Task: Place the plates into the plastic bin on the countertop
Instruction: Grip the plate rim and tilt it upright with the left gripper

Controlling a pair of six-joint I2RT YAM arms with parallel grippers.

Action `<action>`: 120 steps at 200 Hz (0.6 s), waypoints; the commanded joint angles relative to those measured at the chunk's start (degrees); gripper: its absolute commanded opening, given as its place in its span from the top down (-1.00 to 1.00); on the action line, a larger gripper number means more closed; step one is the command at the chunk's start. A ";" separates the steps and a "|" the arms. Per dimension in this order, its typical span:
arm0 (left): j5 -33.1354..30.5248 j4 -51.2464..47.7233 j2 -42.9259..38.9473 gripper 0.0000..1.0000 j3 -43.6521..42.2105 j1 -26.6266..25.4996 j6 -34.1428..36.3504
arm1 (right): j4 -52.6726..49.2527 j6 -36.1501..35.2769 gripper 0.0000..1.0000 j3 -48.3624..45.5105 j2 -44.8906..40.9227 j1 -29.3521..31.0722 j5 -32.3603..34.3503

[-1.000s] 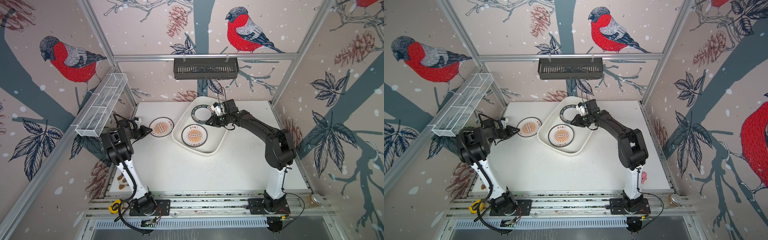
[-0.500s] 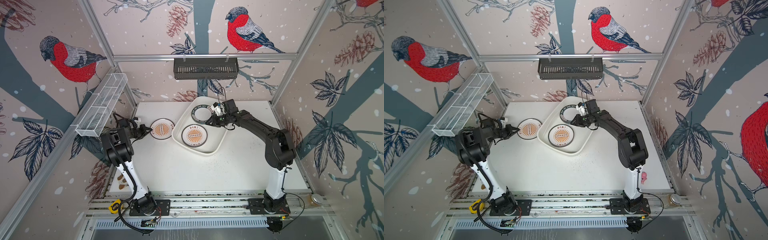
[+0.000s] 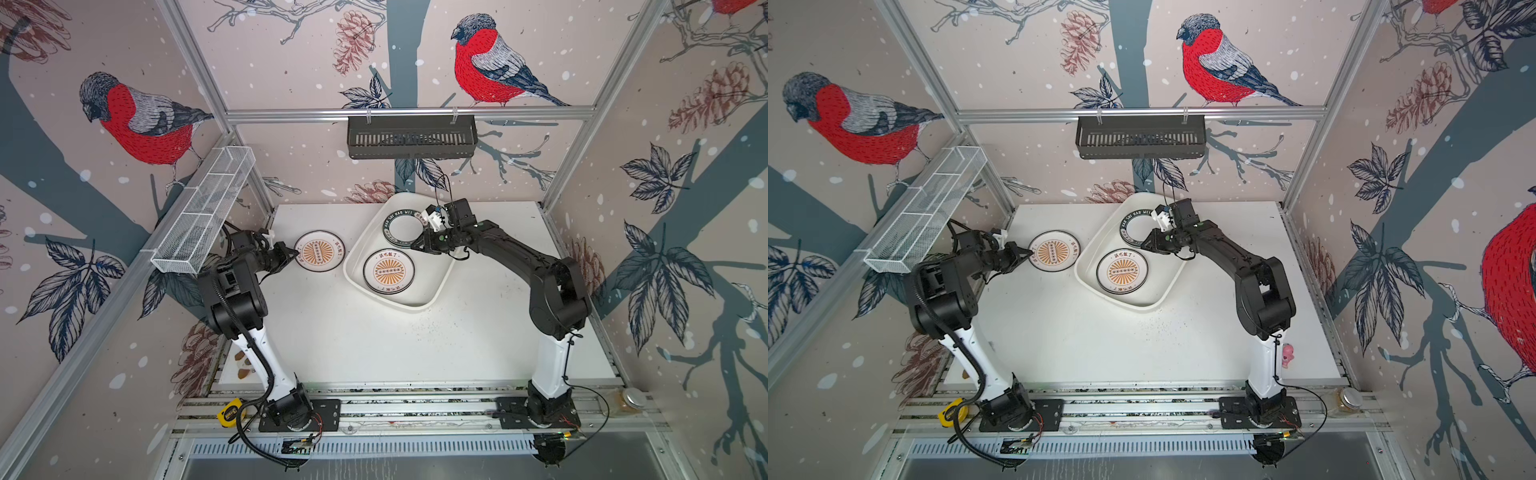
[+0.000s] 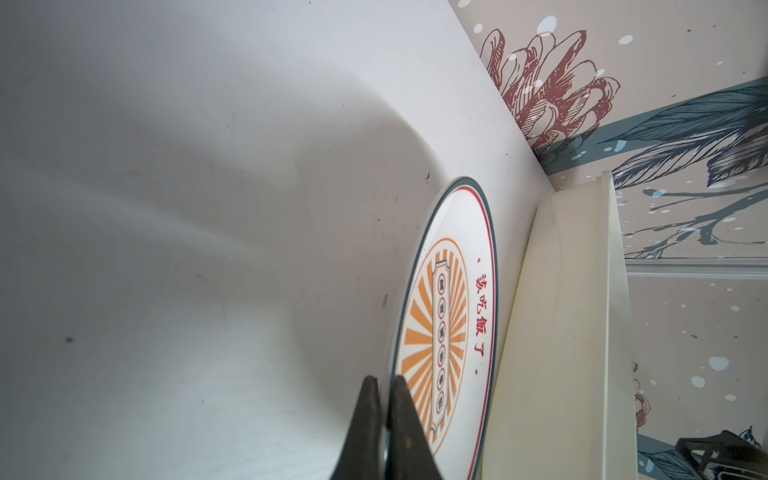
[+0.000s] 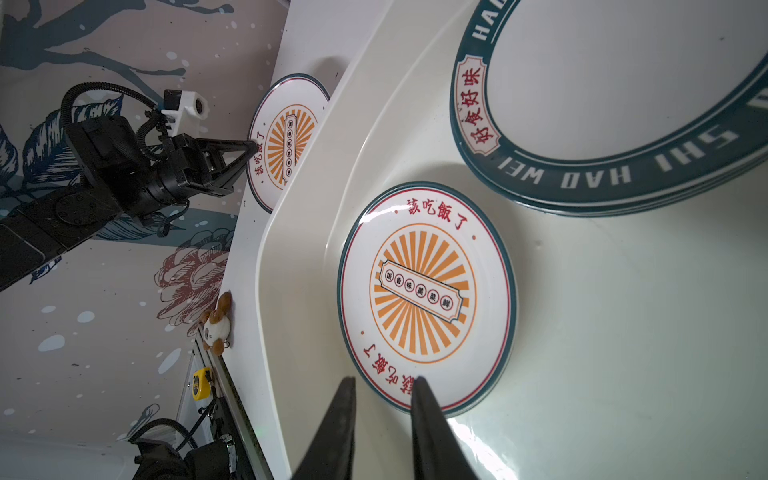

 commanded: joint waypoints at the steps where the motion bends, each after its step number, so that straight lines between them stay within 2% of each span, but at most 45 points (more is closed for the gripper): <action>1: 4.31 4.17 -0.95 1.00 0.50 -0.04 -4.33 | 1.38 0.44 0.48 0.40 0.11 -0.09 -0.80; 84: 11.09 14.03 -4.01 1.00 -1.86 -0.05 -15.35 | 1.46 -0.22 0.46 -0.40 -1.22 -0.12 -0.66; 120: 13.49 18.35 -5.45 1.00 -3.74 -0.24 -19.49 | 2.17 -0.74 0.37 -0.23 -1.71 0.54 -1.06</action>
